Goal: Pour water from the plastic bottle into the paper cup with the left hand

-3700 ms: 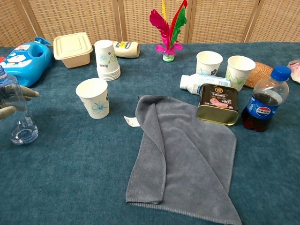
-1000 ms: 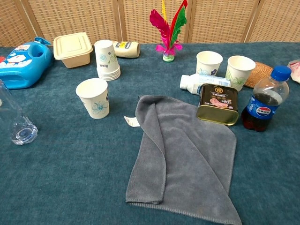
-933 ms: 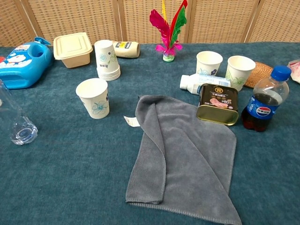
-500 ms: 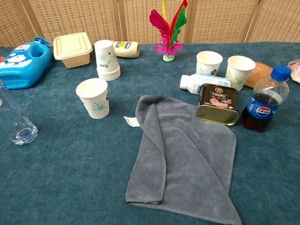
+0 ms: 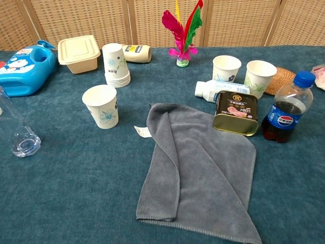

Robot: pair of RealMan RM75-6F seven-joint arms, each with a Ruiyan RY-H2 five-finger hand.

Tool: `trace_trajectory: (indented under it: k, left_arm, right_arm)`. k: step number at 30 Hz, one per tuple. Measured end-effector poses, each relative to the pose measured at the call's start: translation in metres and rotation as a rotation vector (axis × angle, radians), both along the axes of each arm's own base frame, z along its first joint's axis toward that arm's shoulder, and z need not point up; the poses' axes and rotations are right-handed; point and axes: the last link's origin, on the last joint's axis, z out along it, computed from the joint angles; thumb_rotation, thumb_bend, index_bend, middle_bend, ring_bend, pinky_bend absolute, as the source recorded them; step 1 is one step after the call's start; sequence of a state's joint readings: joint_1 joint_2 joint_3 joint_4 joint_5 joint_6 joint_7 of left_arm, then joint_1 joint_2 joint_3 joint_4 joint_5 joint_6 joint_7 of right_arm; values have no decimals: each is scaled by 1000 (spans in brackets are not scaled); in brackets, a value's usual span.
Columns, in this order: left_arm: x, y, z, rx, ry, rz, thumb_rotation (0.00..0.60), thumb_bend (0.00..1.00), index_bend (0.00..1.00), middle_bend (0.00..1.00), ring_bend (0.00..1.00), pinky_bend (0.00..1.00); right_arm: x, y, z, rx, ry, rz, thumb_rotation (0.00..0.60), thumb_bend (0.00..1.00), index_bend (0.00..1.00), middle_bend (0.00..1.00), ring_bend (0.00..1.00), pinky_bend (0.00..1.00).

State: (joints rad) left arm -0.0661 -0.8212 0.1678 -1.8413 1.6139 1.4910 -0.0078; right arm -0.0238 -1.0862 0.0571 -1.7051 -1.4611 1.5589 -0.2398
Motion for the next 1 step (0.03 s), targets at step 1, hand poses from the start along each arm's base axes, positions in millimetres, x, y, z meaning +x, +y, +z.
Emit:
trace_trajectory:
  k: [1]
  left_arm:
    - [0, 1, -1, -1, -2, -2, 379, 448, 0, 0, 0, 0]
  right_arm:
    - [0, 0, 0, -1, -1, 0, 600, 322, 0, 0, 0, 0]
